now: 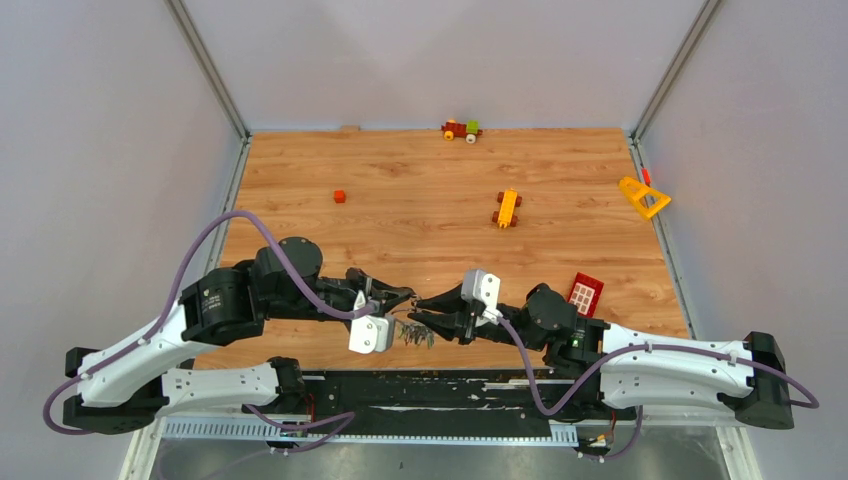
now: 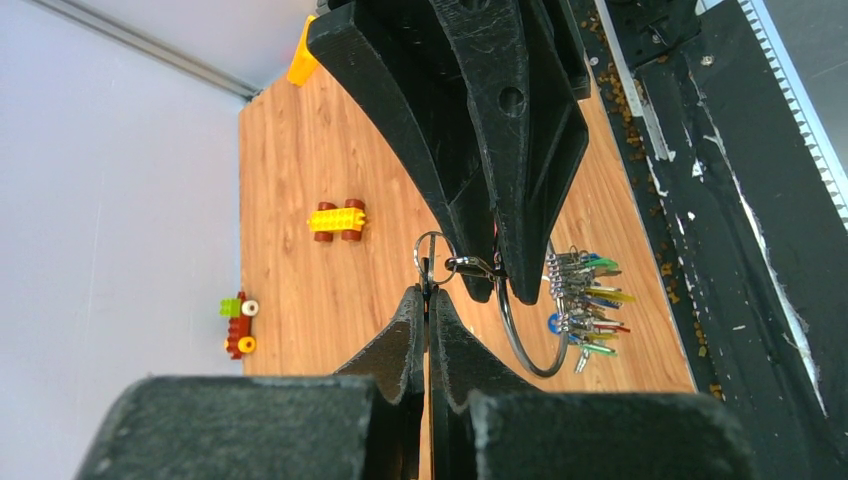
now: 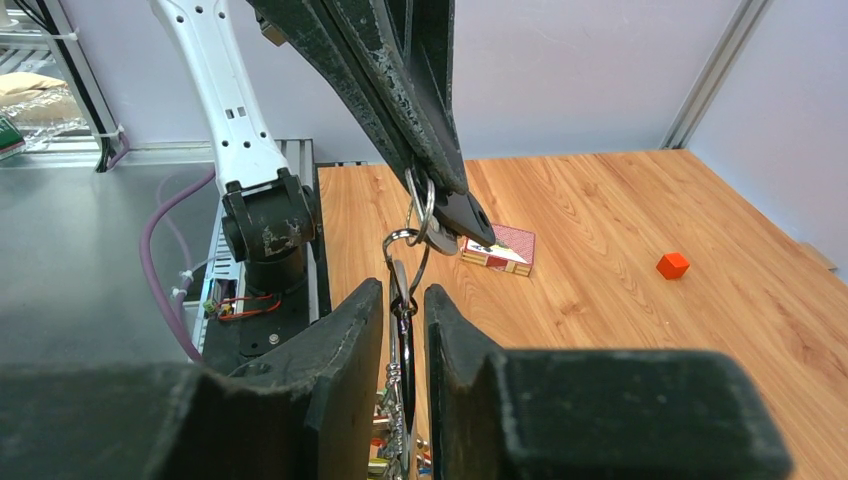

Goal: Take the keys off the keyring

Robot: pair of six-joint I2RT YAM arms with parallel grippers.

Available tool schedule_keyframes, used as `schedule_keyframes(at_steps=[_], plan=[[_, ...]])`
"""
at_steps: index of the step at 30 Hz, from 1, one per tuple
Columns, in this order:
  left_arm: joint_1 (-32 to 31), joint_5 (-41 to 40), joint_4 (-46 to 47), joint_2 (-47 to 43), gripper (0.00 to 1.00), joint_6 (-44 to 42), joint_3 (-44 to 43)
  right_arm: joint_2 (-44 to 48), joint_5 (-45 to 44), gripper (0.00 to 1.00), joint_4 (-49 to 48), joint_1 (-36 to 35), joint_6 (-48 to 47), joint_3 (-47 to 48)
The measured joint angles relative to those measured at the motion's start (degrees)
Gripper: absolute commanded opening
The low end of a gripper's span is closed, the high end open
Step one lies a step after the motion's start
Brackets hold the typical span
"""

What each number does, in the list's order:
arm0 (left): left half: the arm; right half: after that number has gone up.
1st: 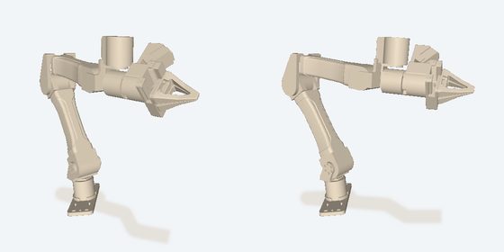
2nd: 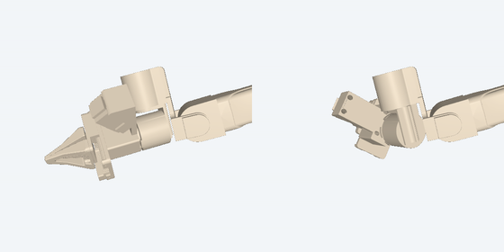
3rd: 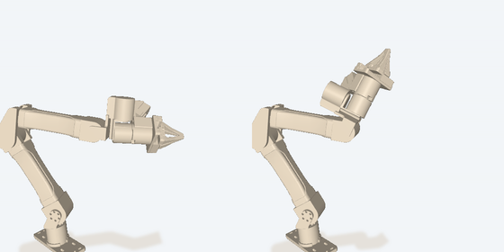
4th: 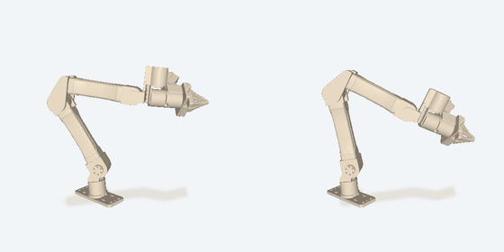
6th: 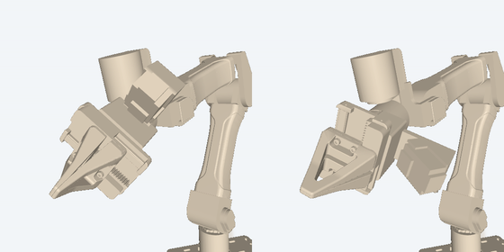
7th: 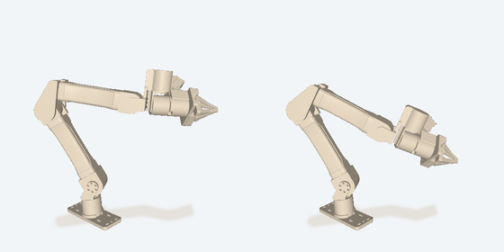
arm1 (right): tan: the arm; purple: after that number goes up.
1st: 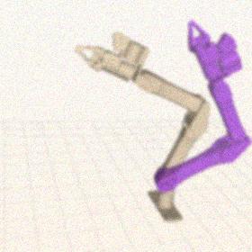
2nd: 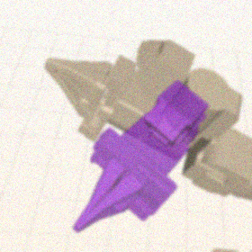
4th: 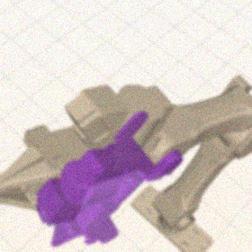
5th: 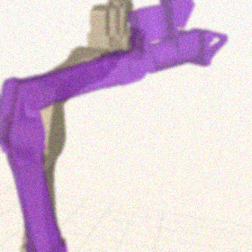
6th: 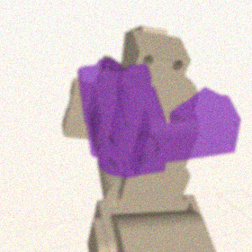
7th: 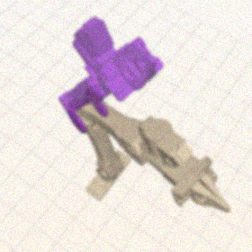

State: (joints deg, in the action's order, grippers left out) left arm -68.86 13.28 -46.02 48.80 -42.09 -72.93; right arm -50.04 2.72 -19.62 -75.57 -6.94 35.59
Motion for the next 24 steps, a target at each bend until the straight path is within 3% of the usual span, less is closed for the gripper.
schedule_keyframes(at_steps=[10, 24], plan=[[0.0, 0.42, 0.04, 0.33, 0.0, 0.28, 0.0, 1.05, 0.04, 0.21, -0.02, 0.02, 0.0, 0.0], [0.0, 0.52, 0.76, 0.35, 0.0, 0.63, 0.02, 1.42, -0.02, 0.0, -0.87, 0.02, 0.09, -0.2]])
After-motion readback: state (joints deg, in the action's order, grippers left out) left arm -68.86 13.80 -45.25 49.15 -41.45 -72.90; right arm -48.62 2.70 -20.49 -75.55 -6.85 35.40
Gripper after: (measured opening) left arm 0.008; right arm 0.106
